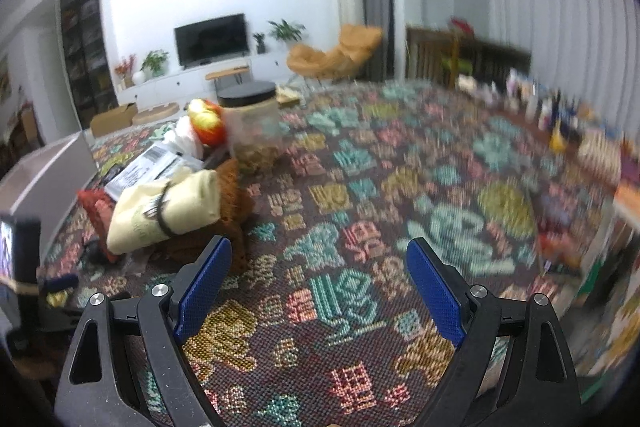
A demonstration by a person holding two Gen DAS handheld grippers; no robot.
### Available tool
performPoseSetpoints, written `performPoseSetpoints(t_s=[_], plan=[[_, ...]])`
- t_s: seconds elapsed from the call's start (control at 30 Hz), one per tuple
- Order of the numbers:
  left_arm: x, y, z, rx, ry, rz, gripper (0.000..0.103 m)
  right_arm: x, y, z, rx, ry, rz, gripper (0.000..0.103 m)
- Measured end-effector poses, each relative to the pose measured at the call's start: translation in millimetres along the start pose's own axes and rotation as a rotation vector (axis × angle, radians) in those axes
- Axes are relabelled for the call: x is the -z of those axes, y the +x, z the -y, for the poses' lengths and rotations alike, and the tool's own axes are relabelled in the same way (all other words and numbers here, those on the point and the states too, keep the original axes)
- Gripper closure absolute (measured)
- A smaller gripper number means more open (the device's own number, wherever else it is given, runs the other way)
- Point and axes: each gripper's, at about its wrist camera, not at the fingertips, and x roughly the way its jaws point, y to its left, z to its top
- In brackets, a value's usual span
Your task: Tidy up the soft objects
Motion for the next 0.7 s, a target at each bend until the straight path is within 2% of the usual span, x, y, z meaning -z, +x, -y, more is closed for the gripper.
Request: performPoseSetpoints(t_s=[0.13, 0.3, 0.37, 0.43, 0.57, 0.6, 0.7], plan=[[0.6, -0.6, 0.9, 0.0, 0.0, 0.0, 0.0, 1.1, 5.3, 19.3, -0.026, 0.099, -0.036, 0.012], [0.3, -0.7, 0.9, 0.0, 0.0, 0.0, 0.0, 2.1, 9.3, 6.8, -0.034, 0.053, -0.061, 0.012], [0.5, -0.6, 1.2, 0.0, 0.0, 0.0, 0.0, -3.5, 16.3, -8.7, -0.121, 0.009, -0.098, 0.012], [0.6, -0.6, 1.4, 0.0, 0.0, 0.0, 0.0, -13.9, 27.8, -25.6, -0.253, 0.004, -0.137, 0.012], [0.6, -0.5, 1.4, 0.0, 0.0, 0.0, 0.0, -35.0, 51.4, -71.1, -0.381, -0.05, -0.184, 0.012], [0.4, -0.6, 1.2, 0.0, 0.0, 0.0, 0.0, -37.7, 57.6, -82.8, -0.387, -0.085, -0.19, 0.012], [0.5, -0.6, 1.2, 0.0, 0.0, 0.0, 0.0, -29.9, 92.0, -114.8, -0.308, -0.235, -0.266, 0.011]])
